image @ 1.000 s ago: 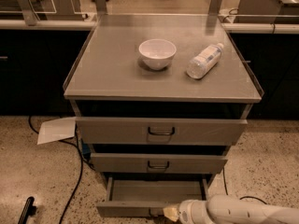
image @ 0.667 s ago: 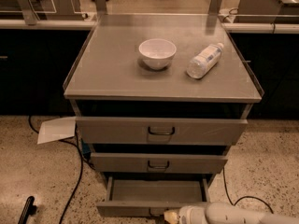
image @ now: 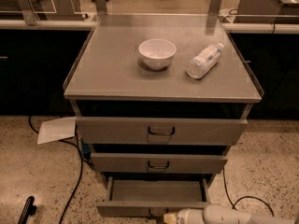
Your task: Close bottom drawer
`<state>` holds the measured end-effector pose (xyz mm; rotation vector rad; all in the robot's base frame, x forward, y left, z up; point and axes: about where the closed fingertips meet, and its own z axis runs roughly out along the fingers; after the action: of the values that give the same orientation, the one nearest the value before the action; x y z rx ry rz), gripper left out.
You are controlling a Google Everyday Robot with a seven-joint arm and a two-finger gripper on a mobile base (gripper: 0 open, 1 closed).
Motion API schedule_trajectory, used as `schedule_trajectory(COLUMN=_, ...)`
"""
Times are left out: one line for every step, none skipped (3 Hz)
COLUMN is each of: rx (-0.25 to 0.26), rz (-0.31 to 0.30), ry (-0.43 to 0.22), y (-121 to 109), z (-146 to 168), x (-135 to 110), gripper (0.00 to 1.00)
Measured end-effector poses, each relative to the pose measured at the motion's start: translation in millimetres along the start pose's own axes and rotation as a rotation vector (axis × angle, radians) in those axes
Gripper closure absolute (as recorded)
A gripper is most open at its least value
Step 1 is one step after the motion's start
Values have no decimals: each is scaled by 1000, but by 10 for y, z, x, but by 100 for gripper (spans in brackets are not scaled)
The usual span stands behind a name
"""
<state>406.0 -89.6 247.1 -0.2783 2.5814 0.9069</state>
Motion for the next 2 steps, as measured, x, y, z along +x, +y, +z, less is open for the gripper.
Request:
schedule_trajectory(rx=23, rz=29, ry=24, y=-143, z=178, x=79, gripper=100)
schedule_trajectory(rx=56, rz=77, ry=40, y=-445, z=380, x=151, gripper=100)
